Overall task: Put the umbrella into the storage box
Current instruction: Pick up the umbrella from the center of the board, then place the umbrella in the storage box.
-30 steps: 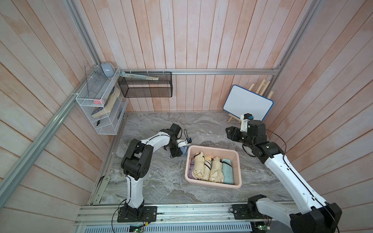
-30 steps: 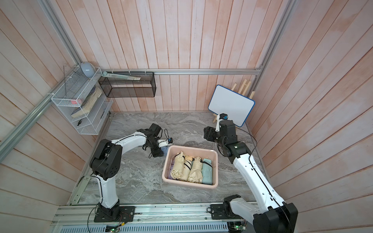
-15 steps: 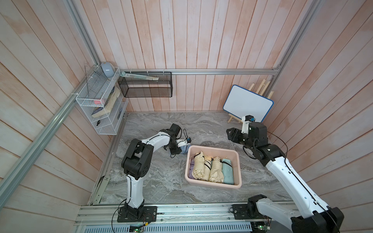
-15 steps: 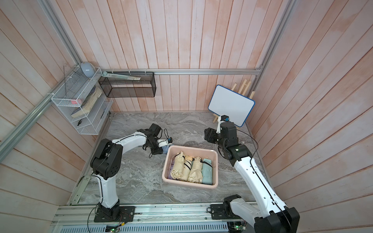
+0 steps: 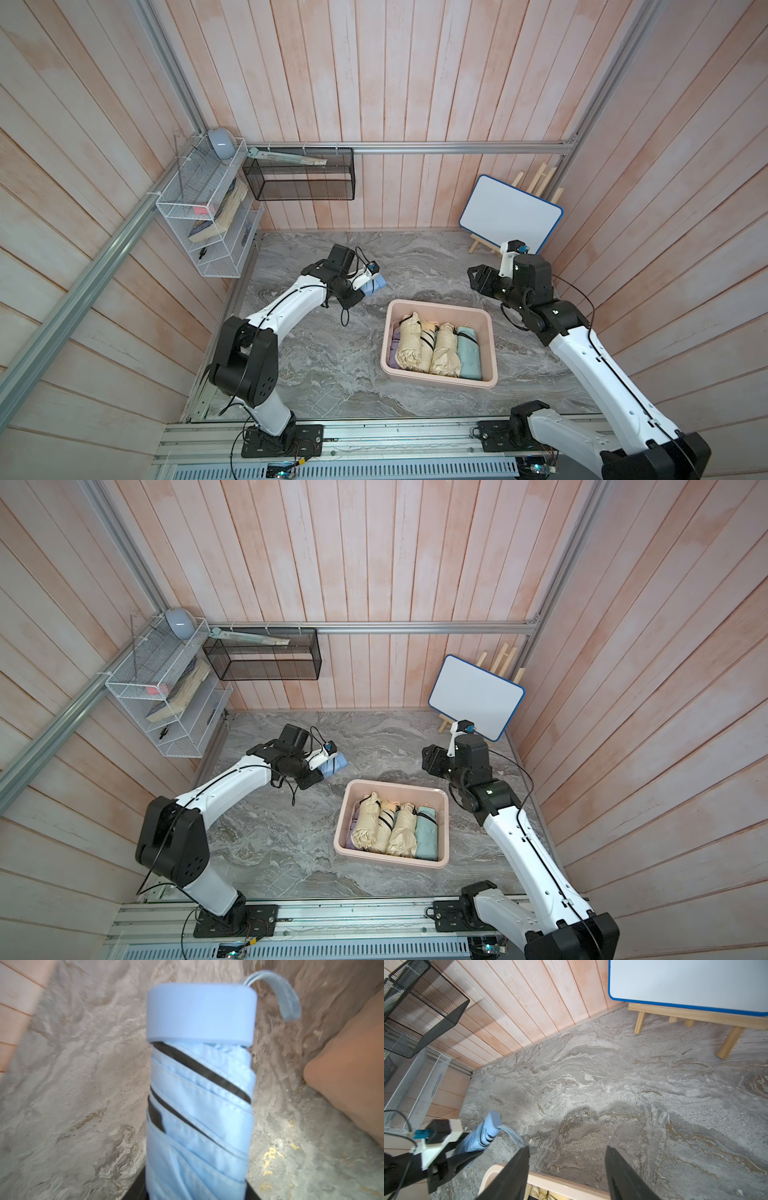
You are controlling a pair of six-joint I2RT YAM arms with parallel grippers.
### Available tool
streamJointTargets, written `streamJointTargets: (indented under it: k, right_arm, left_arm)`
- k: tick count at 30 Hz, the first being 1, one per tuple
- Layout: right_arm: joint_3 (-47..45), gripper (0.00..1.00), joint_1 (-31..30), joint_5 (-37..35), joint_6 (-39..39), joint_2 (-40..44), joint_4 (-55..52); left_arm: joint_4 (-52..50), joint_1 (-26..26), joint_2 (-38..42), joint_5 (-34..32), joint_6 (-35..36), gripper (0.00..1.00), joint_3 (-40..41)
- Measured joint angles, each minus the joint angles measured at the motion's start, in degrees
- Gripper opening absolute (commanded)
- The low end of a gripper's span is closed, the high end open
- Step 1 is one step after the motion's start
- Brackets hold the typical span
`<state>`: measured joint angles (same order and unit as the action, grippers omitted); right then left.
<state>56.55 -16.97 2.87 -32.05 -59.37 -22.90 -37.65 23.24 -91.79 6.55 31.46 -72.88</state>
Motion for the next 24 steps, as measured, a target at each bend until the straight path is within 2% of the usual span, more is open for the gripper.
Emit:
streamJointTargets:
  k: [2, 7, 14, 19, 24]
  right_arm:
    - [-0.6, 0.63, 0.0, 0.0, -0.6, 0.7, -0.5]
    - [-2.8, 0.63, 0.0, -0.4, -2.1, 2.7, -1.8]
    - [-3.3, 0.63, 0.0, -0.4, -2.7, 4.0, -4.1]
    - [-5.1, 0.62, 0.0, -0.4, -4.4, 6.0, -5.2]
    - [-5.9, 0.62, 0.0, -0.4, -5.9, 7.3, -8.2]
  left_arm:
    - [0.1, 0.2, 3.9, -0.3, -3.3, 0.20, 0.0]
    - [-0.2, 3.4, 11.1, -1.1, -13.1, 0.01, -1.6]
    - [0.0, 15.6, 14.7, -2.4, -28.4, 0.00, -2.2]
    - [1.6, 24.0, 15.3, -5.8, -42.3, 0.00, -2.2]
    - [4.0, 28.0, 14.8, -4.1, -58.4, 0.00, -2.1]
